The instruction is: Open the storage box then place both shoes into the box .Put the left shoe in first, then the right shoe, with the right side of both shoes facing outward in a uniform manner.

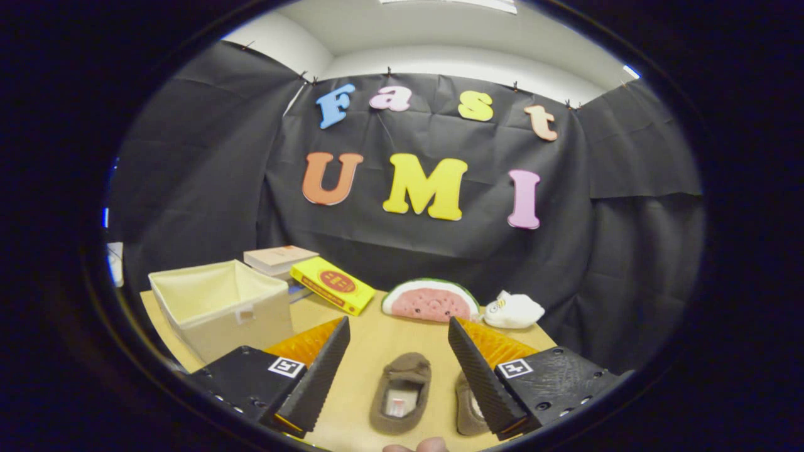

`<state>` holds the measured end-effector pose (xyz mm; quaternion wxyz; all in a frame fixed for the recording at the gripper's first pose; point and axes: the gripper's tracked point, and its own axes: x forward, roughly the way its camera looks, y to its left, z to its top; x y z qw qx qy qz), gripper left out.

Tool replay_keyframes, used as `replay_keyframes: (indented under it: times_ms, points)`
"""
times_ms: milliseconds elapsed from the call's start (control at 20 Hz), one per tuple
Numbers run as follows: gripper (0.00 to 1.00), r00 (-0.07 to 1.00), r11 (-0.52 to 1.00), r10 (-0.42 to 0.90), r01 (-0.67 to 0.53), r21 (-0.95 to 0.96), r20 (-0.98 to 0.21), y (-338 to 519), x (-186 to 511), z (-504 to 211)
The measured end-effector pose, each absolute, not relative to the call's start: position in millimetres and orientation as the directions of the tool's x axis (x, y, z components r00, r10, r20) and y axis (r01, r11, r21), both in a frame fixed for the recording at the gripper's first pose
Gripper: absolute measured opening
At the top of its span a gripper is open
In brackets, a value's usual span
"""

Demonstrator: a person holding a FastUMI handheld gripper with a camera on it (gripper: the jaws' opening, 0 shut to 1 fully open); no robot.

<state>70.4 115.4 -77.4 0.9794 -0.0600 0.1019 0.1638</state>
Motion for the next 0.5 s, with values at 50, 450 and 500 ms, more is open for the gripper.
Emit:
replay_keyframes:
  times_ms: [50, 450, 500]
  points:
    - [0.95, 0.92, 0.941, 0.295, -0.327, -0.087, -0.259, 108, 72, -91]
    - [0.95, 0.802, 0.948, 0.249, -0.317, -0.032, -0.543, 83, 98, -182]
    - [0.96, 0.786, 0.949, 0.243, -0.314, -0.029, -0.568, 81, 100, -190]
